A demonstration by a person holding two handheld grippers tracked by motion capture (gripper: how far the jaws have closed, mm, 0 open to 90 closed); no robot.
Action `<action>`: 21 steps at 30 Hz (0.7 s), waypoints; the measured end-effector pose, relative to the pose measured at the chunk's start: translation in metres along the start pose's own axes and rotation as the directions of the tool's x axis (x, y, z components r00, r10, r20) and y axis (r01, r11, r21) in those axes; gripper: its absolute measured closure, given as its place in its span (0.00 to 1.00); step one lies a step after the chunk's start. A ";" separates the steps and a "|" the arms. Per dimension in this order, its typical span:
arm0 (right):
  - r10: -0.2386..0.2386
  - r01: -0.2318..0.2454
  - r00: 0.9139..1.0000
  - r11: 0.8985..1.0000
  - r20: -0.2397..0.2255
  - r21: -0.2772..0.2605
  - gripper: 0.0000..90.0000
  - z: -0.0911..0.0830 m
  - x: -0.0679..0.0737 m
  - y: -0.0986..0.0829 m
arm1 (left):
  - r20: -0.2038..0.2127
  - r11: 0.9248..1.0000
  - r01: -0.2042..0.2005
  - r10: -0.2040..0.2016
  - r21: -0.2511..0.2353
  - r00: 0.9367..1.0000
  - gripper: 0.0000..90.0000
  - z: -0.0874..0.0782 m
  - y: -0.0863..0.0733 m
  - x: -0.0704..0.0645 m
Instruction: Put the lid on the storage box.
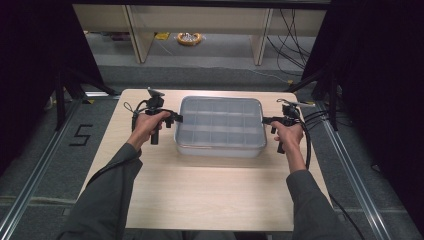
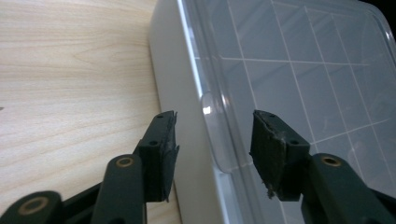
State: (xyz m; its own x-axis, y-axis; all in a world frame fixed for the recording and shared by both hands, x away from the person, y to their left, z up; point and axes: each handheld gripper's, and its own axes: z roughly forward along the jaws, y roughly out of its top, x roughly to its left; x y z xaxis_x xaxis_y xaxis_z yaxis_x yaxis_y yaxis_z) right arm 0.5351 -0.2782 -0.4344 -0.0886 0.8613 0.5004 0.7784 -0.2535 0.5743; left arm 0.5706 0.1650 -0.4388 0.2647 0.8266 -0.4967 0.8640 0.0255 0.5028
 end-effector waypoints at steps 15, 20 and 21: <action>0.017 -0.017 0.999 1.000 -0.043 -0.004 0.80 -0.001 -0.003 -0.002 | 0.011 0.999 0.028 -0.027 -0.042 1.000 0.67 0.002 -0.001 -0.005; -0.007 0.006 0.999 1.000 -0.040 -0.030 0.80 0.001 -0.005 -0.002 | -0.006 0.999 -0.010 0.010 -0.041 1.000 0.66 0.001 0.000 -0.006; -0.023 0.021 0.999 0.999 -0.036 -0.045 0.80 0.002 -0.006 -0.002 | -0.013 0.999 -0.022 0.022 -0.038 1.000 0.66 -0.001 0.000 -0.008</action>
State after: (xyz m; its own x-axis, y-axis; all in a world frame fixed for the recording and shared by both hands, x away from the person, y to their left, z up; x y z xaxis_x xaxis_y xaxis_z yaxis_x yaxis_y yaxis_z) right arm 0.5352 -0.2817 -0.4401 -0.1286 0.8503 0.5104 0.7476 -0.2550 0.6132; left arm 0.5681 0.1587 -0.4346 0.2781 0.8340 -0.4765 0.8412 0.0281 0.5401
